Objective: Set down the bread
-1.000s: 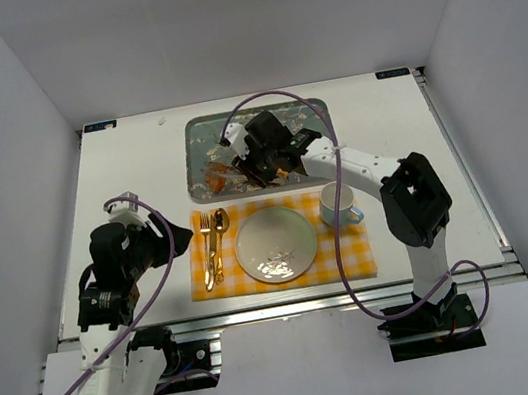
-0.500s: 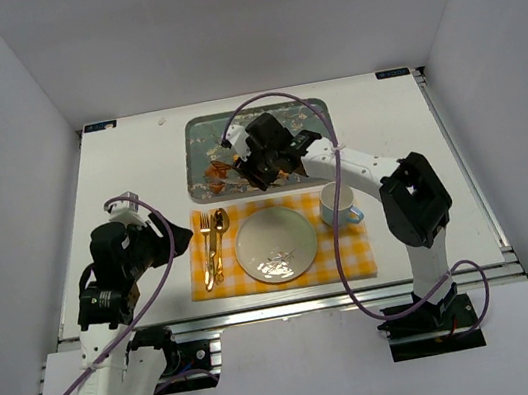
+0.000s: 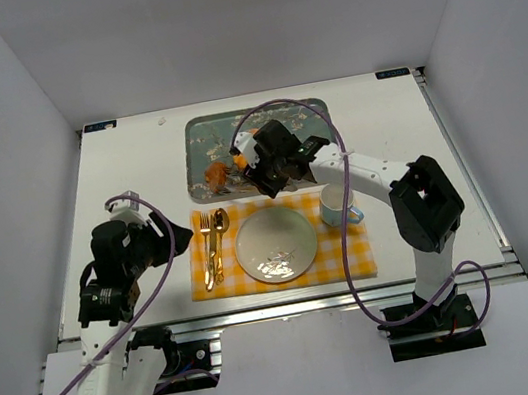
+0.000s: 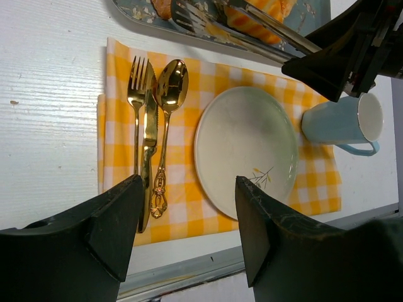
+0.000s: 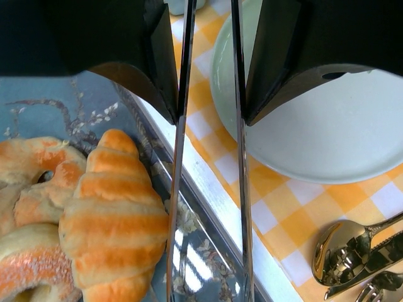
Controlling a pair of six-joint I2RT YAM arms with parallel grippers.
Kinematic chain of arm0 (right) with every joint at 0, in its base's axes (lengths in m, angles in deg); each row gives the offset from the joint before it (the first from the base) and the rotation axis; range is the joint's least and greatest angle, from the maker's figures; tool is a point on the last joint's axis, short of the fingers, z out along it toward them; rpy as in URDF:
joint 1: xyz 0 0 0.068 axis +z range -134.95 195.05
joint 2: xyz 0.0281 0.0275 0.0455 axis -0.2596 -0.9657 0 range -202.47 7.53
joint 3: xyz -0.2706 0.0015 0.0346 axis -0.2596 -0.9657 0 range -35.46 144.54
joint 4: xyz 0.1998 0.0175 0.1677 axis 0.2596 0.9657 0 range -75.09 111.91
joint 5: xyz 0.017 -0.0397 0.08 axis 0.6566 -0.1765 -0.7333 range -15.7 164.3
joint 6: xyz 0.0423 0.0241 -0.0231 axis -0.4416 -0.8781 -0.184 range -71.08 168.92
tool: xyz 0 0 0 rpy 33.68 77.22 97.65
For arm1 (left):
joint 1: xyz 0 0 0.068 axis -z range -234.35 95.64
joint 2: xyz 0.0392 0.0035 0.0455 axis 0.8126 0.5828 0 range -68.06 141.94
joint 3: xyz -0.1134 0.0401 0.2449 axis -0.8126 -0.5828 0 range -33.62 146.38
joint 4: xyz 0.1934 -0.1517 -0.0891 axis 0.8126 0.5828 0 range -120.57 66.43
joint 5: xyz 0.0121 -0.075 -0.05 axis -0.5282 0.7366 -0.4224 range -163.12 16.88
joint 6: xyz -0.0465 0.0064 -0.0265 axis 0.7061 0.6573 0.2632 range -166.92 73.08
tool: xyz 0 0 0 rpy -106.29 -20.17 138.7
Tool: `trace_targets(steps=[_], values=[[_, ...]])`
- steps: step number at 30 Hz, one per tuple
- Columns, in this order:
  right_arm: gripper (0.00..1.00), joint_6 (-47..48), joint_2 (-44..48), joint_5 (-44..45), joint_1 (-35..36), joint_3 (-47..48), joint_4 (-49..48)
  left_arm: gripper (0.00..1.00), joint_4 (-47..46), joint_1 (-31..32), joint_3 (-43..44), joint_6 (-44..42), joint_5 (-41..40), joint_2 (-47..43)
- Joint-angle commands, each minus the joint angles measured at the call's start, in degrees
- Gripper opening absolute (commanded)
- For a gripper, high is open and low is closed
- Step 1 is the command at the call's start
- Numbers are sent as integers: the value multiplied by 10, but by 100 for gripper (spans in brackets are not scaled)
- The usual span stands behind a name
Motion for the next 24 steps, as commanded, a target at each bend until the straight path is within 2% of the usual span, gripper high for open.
trace_targets(steps=[1,12,24], values=[[50,-44,7,11,-1,34,2,70,-12,-2,18,-7,2,4],[49,-181,0,-19,-1,35,21,70,-6,-2,15,-7,0,0],[50,-333,-31,6,6,60,37,70,-2,-2,19,-9,-1,6]])
